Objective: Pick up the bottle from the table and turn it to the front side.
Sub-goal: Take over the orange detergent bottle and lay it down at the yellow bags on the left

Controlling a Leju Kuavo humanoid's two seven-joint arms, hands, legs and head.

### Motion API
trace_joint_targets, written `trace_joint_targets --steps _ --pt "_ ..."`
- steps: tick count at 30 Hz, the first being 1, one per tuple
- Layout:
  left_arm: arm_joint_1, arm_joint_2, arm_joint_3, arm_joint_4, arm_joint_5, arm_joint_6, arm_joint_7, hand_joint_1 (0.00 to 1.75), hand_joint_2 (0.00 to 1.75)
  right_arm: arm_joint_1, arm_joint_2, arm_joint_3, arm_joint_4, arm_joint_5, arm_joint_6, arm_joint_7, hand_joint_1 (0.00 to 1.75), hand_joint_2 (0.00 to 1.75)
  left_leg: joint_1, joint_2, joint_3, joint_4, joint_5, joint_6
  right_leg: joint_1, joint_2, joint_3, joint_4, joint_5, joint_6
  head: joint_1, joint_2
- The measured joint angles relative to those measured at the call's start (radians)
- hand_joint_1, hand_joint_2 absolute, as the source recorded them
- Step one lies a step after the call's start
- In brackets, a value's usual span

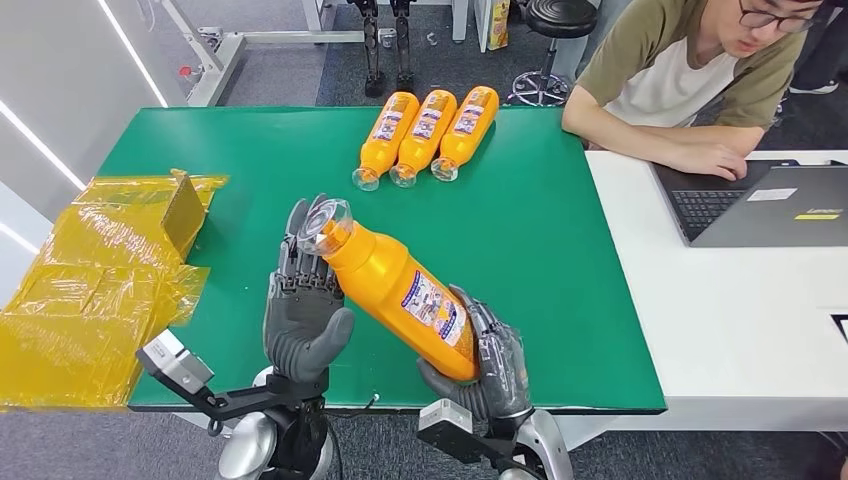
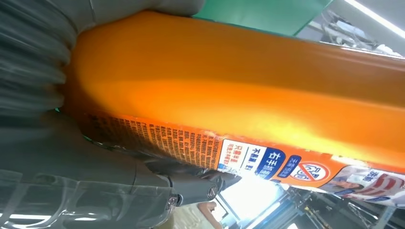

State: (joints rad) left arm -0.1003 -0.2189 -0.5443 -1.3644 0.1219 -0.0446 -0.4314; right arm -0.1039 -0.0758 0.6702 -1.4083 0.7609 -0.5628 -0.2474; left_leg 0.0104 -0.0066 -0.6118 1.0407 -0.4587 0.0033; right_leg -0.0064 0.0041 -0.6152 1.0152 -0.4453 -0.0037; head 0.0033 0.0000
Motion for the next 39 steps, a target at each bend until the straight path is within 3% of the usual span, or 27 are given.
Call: trace_joint_targets --steps 9,24,39 --pt "-0.033 -0.004 0.036 0.06 -0.024 -0.06 0.0 0.0 1.75 -0.012 -0.046 0.002 -0.003 0.1 0.21 0.092 1.75 1.75 0.0 0.0 0.0 0.0 0.0 0.0 0.0 0.0 0.0 0.0 0.0 0.0 0.0 0.0" --pt "-0.057 -0.006 0.064 0.081 -0.046 -0.08 0.009 0.0 1.75 -0.028 -0.059 0.002 -0.013 0.133 0.292 0.092 1.75 1.75 0.0 0.001 0.0 0.0 0.0 0.0 0.0 0.001 0.0 0.0 0.001 0.0 0.0 0.0" --pt "-0.081 -0.013 0.071 0.095 -0.15 -0.095 0.023 0.0 1.75 -0.046 -0.054 -0.007 -0.012 0.111 0.257 0.063 1.75 1.75 0.0 0.001 0.0 0.0 0.0 0.0 0.0 0.001 0.0 0.0 0.001 0.0 0.0 0.0"
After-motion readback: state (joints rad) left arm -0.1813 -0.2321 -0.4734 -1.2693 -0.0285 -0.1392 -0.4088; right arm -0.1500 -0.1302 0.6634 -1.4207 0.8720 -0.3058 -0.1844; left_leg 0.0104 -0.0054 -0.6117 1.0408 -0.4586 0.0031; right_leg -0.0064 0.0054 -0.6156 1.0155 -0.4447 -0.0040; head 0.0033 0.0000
